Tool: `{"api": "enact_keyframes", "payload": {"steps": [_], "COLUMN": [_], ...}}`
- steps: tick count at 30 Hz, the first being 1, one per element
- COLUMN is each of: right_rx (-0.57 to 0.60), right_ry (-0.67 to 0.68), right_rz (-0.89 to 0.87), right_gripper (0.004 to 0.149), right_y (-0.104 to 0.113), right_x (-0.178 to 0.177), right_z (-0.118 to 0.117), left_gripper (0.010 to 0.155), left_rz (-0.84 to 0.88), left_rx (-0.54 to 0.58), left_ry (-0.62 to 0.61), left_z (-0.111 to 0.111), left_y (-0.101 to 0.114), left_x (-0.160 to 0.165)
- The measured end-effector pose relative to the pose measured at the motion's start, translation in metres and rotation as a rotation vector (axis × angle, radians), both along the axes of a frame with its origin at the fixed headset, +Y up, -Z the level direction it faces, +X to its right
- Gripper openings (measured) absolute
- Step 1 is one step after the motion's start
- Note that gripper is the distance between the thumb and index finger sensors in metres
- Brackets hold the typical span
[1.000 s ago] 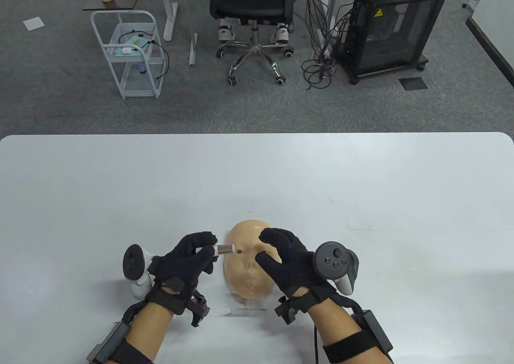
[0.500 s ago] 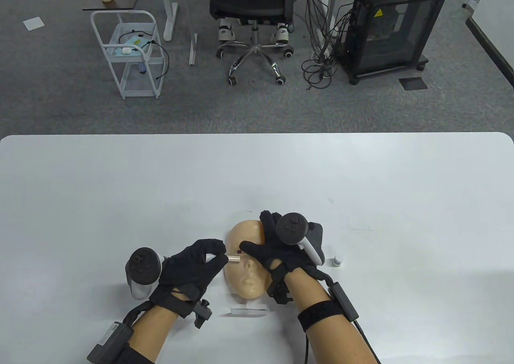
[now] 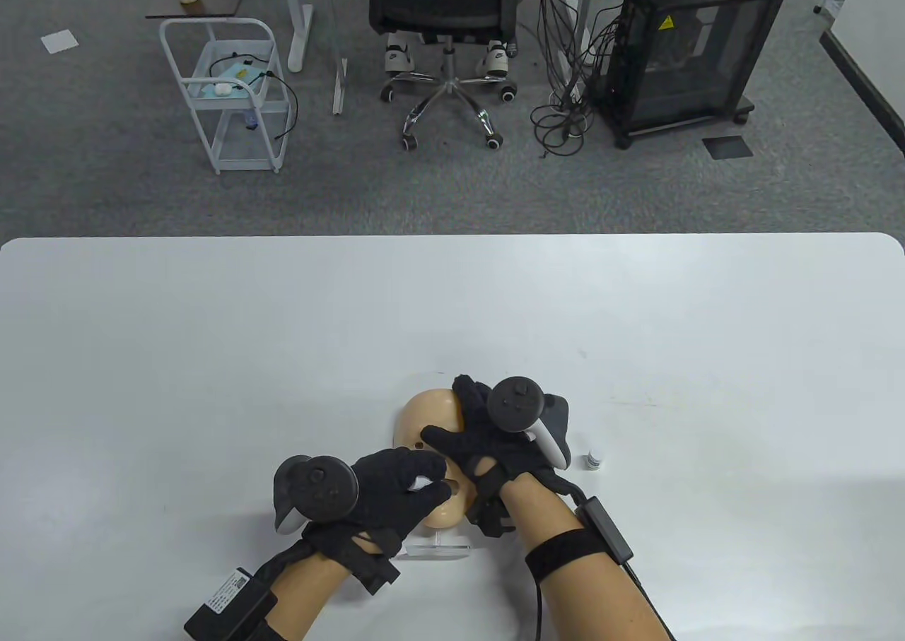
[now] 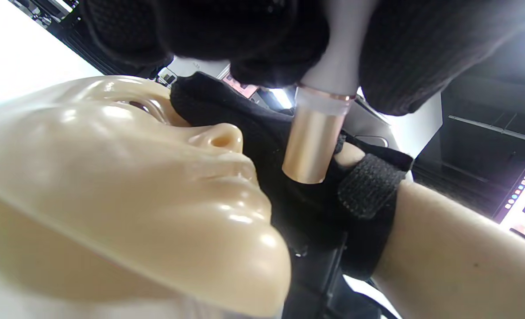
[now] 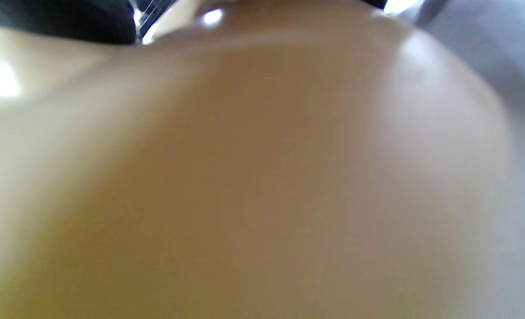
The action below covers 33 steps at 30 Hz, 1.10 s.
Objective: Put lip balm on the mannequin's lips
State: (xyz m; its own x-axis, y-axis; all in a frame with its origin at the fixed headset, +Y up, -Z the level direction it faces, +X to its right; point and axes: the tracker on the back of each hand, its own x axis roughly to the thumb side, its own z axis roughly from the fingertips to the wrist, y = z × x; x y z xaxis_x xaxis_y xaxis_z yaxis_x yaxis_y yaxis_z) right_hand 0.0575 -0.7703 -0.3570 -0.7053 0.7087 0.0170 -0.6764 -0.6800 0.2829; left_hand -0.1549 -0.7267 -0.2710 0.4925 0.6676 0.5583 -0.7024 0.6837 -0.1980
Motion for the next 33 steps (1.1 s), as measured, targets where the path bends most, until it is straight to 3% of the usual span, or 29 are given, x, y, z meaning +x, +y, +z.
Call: {"api": "enact_keyframes", "payload": {"steps": [20,33], "right_rx": [0.008,0.013], "right_ry": [0.006,0.007], "right_rz": [0.007,0.012], "right_gripper": [0.097,0.097], "right_y": [-0.001,0.000], "right_x": [-0.002,-0.002], "right_z": [-0.001,-0.001], "left_gripper": [0.050,0.049], "left_rz": [-0.075,-0.140], "left_rx": [-0.001,0.058], "left_ry": [-0.010,0.049], "left_z": [0.000,0.009], "left_y": [-0.006,0.003], "left_x": [0.005,0.007]}}
